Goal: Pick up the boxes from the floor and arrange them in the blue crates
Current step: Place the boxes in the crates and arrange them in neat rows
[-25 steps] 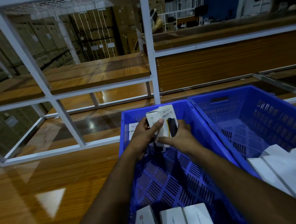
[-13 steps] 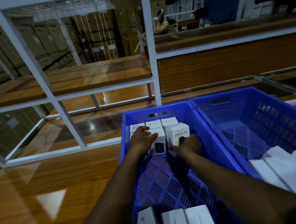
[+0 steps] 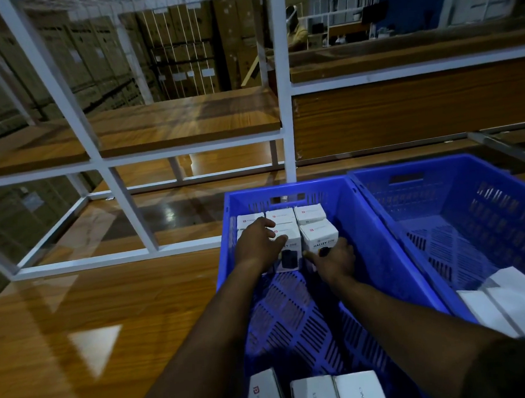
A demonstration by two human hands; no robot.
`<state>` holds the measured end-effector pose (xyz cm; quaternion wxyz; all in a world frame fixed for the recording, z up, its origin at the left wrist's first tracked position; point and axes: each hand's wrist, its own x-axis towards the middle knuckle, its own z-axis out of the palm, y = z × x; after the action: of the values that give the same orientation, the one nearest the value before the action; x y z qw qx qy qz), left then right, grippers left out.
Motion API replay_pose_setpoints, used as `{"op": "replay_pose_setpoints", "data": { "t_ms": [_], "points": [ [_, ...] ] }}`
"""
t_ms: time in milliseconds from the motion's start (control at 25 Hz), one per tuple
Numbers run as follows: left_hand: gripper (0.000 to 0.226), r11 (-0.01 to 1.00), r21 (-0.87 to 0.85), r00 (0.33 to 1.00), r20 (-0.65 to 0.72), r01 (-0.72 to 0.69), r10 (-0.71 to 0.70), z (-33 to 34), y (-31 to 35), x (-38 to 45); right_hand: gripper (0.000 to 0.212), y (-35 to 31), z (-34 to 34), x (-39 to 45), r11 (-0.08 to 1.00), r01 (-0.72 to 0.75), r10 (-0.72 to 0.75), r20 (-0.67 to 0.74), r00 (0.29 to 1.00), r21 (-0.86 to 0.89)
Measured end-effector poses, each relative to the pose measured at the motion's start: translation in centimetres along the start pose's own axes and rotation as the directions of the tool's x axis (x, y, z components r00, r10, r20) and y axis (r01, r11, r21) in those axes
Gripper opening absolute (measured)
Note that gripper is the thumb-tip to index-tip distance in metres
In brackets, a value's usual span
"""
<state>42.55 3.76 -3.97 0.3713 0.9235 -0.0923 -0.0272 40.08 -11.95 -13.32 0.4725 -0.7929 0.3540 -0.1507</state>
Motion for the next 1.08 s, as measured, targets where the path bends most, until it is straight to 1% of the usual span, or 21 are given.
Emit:
{"op": "replay_pose_setpoints", "data": {
  "t_ms": [160,240,360,560,640,680,720,800,840,880,920,960,1000,1040,1080],
  "points": [
    [0.039,1.000,0.004,1.000,-0.010,-0.001,0.001,0.2,-0.2,0.4,0.052,0.9,1.1,1.2,0.994,-0.008,0.009,-0.010,1.000,0.109],
    [0.038,1.000,0.008,1.000,-0.008,-0.004,0.004,0.4,-0.3,0.6,0.043,1.2,1.4,1.9,0.994,-0.007,0.007,-0.004,1.000,0.112],
    [0.037,1.000,0.024,1.000,-0.013,-0.019,0.020,0.4,-0.3,0.6,0.039,1.6,1.7,2.8,0.996,-0.018,0.015,0.027,1.000,0.093],
    [0.035,0.999,0.039,1.000,-0.014,-0.021,0.022,0.5,-0.5,0.7,0.035,1.2,0.9,2.6,0.992,-0.002,-0.008,0.078,0.997,0.125],
    [0.033,0.999,0.034,1.000,-0.011,-0.013,0.014,0.3,-0.6,0.6,0.039,1.2,0.7,2.4,0.990,-0.048,0.029,0.138,0.990,0.136],
    [0.032,1.000,0.028,1.000,-0.009,-0.007,0.007,0.2,-0.6,0.6,0.046,1.3,0.7,2.3,0.990,-0.077,0.056,0.168,0.984,0.118],
    [0.031,1.000,0.021,1.000,-0.007,0.001,-0.001,0.1,-0.6,0.5,0.056,1.5,0.7,2.1,0.989,-0.121,0.102,0.192,0.976,0.085],
    [0.031,1.000,0.022,1.000,-0.002,0.008,-0.008,-0.1,-0.5,0.4,0.077,1.8,0.5,2.1,0.982,-0.187,0.190,0.232,0.954,-0.035],
    [0.031,1.000,0.028,1.000,-0.002,0.010,-0.010,-0.1,-0.5,0.3,0.080,1.8,0.3,2.2,0.978,-0.191,0.207,0.241,0.948,-0.087],
    [0.032,0.999,0.032,1.000,-0.004,0.014,-0.014,-0.2,-0.4,0.2,0.078,1.2,-0.2,2.0,0.976,-0.187,0.209,0.248,0.946,-0.110],
    [0.032,0.999,0.030,1.000,-0.006,0.015,-0.015,-0.3,-0.4,0.0,0.072,0.1,-0.9,1.2,0.978,-0.176,0.200,0.257,0.946,-0.115],
    [0.031,1.000,0.022,1.000,-0.008,0.016,-0.016,-0.5,-0.4,-0.1,0.062,-1.2,-1.7,0.2,0.984,-0.131,0.158,0.261,0.952,-0.118],
    [0.030,1.000,0.009,1.000,-0.009,0.018,-0.018,-0.6,-0.3,-0.1,0.048,-2.6,-2.7,-1.2,0.988,-0.058,0.099,0.298,0.949,-0.144],
    [0.027,1.000,-0.004,1.000,-0.010,0.023,-0.023,-0.6,-0.3,-0.2,0.032,-3.8,-3.5,-2.9,0.982,0.052,0.025,0.396,0.918,-0.182],
    [0.025,1.000,-0.016,1.000,-0.010,0.027,-0.027,-0.7,-0.3,-0.3,0.024,-5.1,-4.4,-5.1,0.955,0.205,-0.058,0.544,0.837,-0.214]
  ]
}}
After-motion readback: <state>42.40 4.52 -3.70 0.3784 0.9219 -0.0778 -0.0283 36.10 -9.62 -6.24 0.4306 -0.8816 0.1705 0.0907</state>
